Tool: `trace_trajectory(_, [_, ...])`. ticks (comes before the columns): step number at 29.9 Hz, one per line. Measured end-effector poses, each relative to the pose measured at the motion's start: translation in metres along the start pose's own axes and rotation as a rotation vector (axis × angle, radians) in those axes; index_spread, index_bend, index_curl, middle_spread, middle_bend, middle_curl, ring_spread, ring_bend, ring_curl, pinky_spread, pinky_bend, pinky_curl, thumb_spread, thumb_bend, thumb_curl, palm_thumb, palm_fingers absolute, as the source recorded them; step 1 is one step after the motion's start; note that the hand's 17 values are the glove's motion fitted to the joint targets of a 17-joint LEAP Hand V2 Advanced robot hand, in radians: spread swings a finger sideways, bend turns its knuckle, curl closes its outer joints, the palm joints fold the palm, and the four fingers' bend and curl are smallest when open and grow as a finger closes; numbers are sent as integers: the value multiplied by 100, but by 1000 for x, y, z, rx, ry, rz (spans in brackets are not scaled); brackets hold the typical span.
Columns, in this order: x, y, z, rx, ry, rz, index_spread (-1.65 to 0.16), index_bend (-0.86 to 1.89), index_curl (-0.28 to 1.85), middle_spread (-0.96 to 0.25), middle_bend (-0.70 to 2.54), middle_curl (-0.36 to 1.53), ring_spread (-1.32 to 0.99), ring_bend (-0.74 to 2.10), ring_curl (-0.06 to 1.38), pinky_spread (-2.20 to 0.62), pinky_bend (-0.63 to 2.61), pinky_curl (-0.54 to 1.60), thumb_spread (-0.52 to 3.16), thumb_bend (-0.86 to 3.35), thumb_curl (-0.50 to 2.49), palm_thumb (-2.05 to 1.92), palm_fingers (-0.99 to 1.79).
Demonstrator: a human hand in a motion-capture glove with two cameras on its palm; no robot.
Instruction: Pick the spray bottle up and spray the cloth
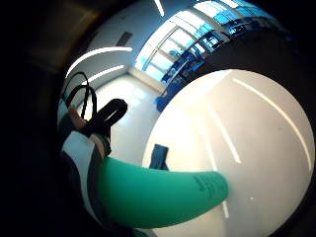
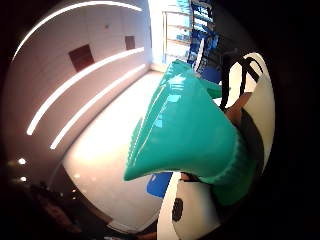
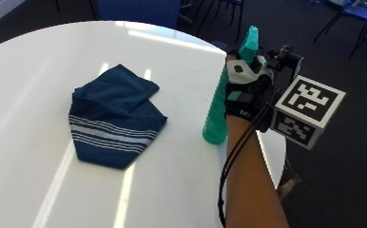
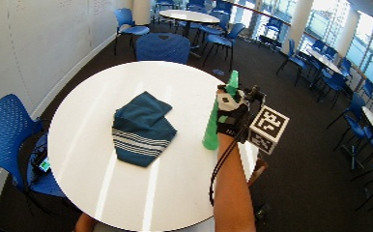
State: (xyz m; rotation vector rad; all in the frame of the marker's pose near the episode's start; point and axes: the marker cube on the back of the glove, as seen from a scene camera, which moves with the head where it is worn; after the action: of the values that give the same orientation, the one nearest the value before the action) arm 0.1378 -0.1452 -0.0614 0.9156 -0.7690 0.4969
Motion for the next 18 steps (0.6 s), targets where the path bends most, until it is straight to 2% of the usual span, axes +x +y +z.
trace_trajectory(18, [34, 11, -9, -38, -18, 19, -29, 26, 50, -17, 47, 51, -17, 54, 46, -22, 42, 39, 35, -4, 72, 91, 135])
